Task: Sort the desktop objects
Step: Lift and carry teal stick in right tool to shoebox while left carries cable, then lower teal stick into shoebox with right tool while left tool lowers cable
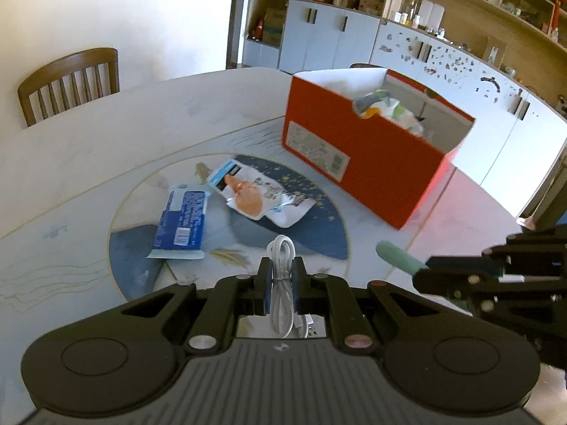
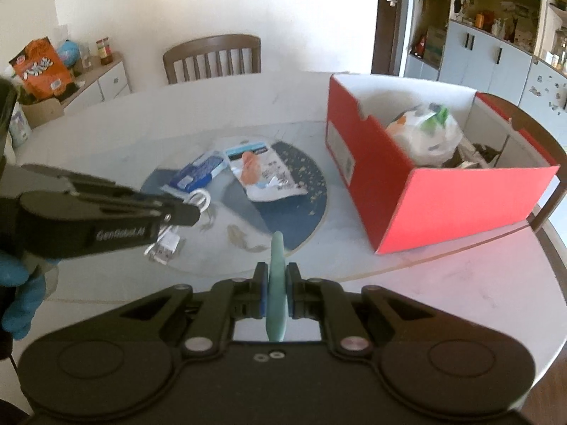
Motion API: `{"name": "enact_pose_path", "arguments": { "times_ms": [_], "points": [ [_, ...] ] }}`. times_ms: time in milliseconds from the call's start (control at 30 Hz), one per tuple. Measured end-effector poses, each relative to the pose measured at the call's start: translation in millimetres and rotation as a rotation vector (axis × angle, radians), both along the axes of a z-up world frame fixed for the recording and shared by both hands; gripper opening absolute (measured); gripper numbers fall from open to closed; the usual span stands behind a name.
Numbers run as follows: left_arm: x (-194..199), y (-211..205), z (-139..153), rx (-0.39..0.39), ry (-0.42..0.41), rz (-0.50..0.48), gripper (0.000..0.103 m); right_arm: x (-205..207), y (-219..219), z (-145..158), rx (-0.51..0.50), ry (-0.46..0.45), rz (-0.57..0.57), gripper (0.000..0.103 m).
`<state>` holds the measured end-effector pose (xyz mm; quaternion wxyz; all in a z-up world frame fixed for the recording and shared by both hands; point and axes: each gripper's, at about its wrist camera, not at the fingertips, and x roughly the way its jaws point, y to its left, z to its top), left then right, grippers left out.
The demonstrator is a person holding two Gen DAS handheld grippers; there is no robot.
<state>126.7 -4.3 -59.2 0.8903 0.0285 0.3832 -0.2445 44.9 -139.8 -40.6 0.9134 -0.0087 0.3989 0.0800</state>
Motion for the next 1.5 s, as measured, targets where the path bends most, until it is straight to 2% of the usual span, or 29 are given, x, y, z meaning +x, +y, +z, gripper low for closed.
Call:
{"name": "enact_pose_path", "arguments": {
  "times_ms": [300, 733, 1033, 1500],
  "points": [
    [-14, -14, 32, -0.052, -0.039, -0.043, 0.010, -8, -20, 32, 0.027, -0.055, -0.039, 0.010],
    [-6, -58, 77, -0.065, -0.133, -0.080, 0.010, 6, -59, 67, 0.019, -0.156, -0.048, 0.010],
    [13, -102, 91, -0.060, -0.155, -0.100, 0.010, 29, -100, 78, 0.024, -0.182, -0.056, 0.010],
    [45, -172, 94, -0.028, -0.160, -0.105, 0.010, 71, -169, 81, 0.041, -0.193, -0.045, 0.010]
  ]
}}
